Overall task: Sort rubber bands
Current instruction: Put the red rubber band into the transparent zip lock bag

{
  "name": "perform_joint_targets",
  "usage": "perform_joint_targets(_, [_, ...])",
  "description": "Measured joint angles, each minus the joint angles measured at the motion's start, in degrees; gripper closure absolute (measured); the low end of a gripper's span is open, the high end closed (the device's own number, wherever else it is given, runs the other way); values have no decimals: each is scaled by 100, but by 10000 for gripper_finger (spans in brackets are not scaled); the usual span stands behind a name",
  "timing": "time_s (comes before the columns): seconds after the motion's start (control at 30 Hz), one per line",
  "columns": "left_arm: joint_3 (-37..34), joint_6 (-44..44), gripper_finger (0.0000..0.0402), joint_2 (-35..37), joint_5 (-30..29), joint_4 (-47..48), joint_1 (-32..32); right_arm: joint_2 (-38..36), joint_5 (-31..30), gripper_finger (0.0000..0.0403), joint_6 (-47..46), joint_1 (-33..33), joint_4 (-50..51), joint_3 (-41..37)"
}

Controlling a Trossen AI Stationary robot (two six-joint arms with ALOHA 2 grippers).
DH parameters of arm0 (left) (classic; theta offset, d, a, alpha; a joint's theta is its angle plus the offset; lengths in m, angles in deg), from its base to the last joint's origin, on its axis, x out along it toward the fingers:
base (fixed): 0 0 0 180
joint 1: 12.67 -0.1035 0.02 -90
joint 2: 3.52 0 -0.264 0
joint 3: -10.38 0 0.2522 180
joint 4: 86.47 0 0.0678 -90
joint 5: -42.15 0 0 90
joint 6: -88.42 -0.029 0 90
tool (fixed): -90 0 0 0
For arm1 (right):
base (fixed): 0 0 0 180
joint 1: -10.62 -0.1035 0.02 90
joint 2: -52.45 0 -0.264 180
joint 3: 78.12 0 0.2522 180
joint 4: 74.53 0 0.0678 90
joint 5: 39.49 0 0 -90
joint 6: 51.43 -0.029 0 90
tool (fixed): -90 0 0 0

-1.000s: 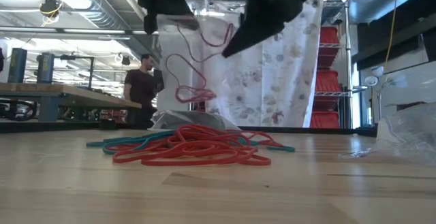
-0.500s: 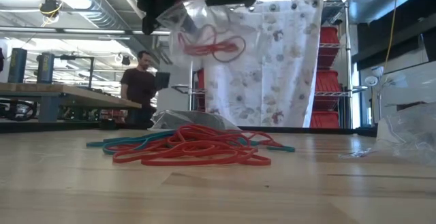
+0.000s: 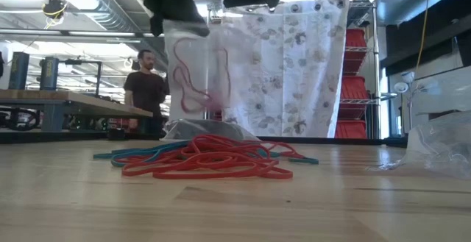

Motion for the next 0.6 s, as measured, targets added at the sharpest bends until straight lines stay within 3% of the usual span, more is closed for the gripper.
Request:
perform_joint_targets(0.37, [0,59,401,-4,-278,339,-4,0,306,270,-135,-326,1605,-10])
perform_joint_targets(0.6, [0,175,401,-4,-384,394,-4,55,86,270,-901,-385,1412,-873])
